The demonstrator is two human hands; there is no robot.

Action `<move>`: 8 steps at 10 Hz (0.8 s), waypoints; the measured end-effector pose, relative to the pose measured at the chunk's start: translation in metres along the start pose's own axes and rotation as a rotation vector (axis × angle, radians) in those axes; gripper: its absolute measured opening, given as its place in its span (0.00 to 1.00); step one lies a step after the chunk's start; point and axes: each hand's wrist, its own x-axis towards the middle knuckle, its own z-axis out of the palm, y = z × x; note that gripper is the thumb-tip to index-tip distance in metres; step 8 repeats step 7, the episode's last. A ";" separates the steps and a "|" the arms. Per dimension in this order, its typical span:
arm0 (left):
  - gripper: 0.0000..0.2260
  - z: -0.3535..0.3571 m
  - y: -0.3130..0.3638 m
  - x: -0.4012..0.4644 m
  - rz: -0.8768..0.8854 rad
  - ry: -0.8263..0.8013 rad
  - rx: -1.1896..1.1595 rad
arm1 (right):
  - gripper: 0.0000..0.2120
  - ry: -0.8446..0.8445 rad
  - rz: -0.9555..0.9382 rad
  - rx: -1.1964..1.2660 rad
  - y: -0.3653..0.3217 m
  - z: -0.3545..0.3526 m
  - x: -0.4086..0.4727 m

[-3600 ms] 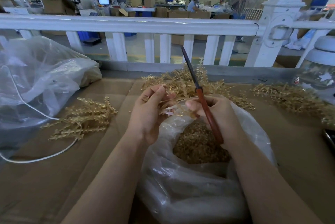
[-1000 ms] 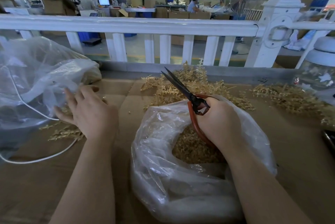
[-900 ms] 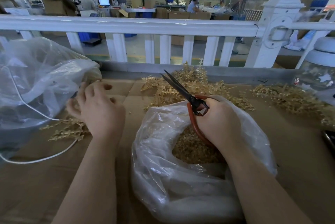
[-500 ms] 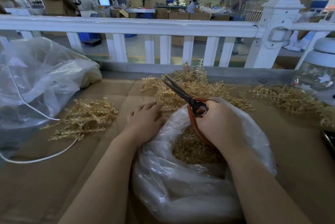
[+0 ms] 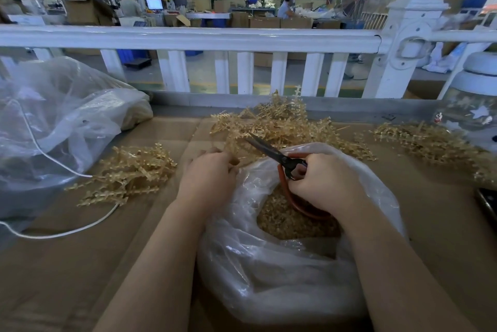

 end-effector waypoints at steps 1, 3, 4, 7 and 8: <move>0.12 -0.001 0.005 -0.001 0.021 -0.029 -0.019 | 0.15 -0.028 -0.012 -0.044 -0.002 -0.003 -0.004; 0.10 -0.008 0.012 -0.005 0.050 0.032 -0.012 | 0.15 -0.059 0.009 -0.122 -0.004 -0.005 -0.006; 0.10 -0.010 0.020 -0.007 0.082 0.061 -0.032 | 0.16 -0.067 0.002 -0.192 -0.005 -0.008 -0.005; 0.09 -0.031 0.047 -0.022 0.240 0.095 -0.066 | 0.18 0.014 -0.026 -0.256 -0.005 -0.021 -0.018; 0.09 -0.031 0.047 -0.022 0.240 0.095 -0.066 | 0.18 0.014 -0.026 -0.256 -0.005 -0.021 -0.018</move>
